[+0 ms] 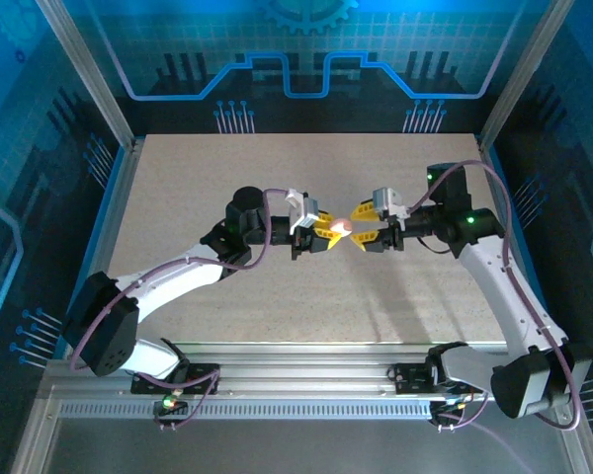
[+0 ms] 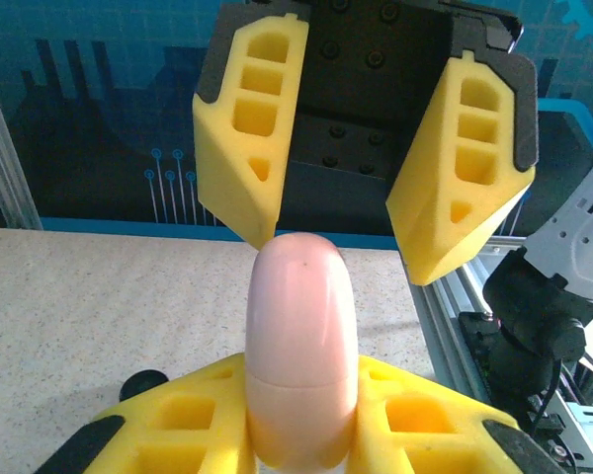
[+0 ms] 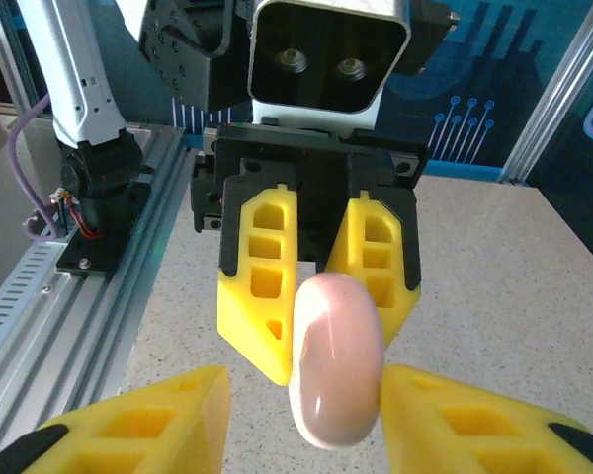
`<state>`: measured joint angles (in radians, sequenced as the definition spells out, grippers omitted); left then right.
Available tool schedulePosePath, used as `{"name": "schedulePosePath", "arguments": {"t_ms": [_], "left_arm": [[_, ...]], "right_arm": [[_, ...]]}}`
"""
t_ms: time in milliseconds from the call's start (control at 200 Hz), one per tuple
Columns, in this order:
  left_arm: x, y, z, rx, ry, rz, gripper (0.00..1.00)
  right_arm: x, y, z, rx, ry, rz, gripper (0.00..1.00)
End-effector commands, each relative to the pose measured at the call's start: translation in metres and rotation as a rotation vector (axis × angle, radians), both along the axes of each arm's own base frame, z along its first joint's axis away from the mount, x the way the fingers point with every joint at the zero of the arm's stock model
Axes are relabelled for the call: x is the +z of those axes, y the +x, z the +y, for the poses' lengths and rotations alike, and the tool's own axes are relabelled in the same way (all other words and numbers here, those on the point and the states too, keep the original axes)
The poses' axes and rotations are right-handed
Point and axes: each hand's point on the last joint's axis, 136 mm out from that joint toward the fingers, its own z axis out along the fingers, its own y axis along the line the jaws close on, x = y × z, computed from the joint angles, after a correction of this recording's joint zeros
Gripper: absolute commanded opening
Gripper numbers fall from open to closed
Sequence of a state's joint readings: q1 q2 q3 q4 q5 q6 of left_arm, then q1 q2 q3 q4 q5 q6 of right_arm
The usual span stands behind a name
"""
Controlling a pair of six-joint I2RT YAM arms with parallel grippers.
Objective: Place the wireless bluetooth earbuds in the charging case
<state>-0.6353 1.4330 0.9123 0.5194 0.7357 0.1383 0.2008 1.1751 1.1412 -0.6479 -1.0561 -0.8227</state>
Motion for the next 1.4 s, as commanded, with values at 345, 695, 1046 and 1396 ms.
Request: {"name": "schedulePosePath", "arguments": {"t_ms": [345,695,1046,1396], "left_arm": [[0.016,-0.016,-0.005,-0.054,-0.05,-0.057,0.23],[0.016,-0.015,-0.009,-0.057,-0.044,-0.062,0.26],[-0.015,0.025,0.009,0.205,-0.016,0.054,0.82],[-0.045,0.066,0.032,0.418,0.023,0.279,0.93]], "right_arm": [[0.0,-0.016,0.013,0.105,-0.002,0.05,0.41],[-0.005,-0.012,0.011,0.094,-0.025,0.051,0.1],[-0.054,0.04,-0.015,-0.217,-0.228,0.291,0.08],[-0.128,0.085,-0.051,-0.597,-0.43,0.595,0.09]]}}
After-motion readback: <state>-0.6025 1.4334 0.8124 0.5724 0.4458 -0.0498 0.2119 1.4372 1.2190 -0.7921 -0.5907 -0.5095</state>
